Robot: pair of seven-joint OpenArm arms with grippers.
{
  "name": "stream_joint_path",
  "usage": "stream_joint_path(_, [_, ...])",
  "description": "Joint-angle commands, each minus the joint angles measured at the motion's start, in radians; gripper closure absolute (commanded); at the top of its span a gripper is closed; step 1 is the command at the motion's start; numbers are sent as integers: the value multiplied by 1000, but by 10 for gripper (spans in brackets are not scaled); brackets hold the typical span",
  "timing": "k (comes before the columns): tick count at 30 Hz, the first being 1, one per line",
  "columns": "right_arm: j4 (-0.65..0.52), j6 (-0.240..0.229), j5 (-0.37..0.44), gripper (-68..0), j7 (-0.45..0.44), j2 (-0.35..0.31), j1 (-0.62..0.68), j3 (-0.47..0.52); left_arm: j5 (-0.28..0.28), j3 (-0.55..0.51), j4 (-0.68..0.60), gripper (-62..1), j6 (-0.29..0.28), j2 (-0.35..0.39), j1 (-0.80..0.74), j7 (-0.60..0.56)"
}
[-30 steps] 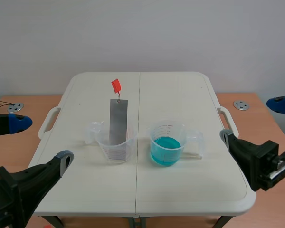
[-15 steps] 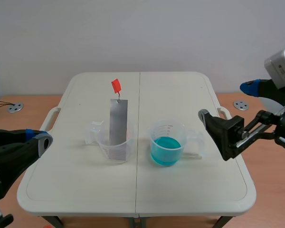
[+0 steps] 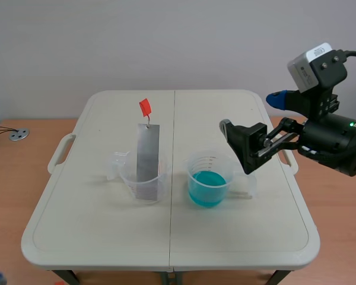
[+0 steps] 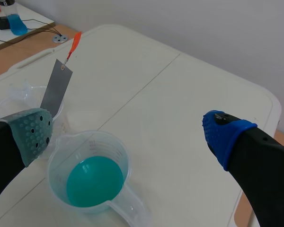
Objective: Hold the metal plate by the orange handle, dip it into the blue solution, take it out and point at it, then put the plate back in the beaker on the left.
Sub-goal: 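Lift the metal plate out of the left beaker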
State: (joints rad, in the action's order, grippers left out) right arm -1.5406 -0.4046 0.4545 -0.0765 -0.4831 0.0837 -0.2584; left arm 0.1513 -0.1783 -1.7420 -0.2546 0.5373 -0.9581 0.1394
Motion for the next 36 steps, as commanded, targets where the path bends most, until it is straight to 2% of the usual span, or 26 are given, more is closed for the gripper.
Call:
stream_joint_path(1, [6,-14,11,-663,-15,13,-36,-6,8,0,44,-15,-2,-2,-20,-12])
stream_joint_path(5, [62,-16,19,-663,-15,50,-92,-44,7,16,178,-15,-3,-2,-32,-25])
stream_joint_path(11, [151,-61,33,-663,-16,107,-180,-110,-8,72,365,-15,-5,-8,-8,-115])
stream_joint_path(17, [240,-61,57,-663,-19,154,-264,-184,-7,150,502,-15,-10,-35,47,-120])
stream_joint_path(24, [356,-68,79,-663,-19,222,-367,-251,-7,200,539,-15,-10,-89,53,-113])
stream_joint_path(36, [565,-67,120,-663,-19,330,-510,-355,-6,208,546,-15,-10,-157,53,-60])
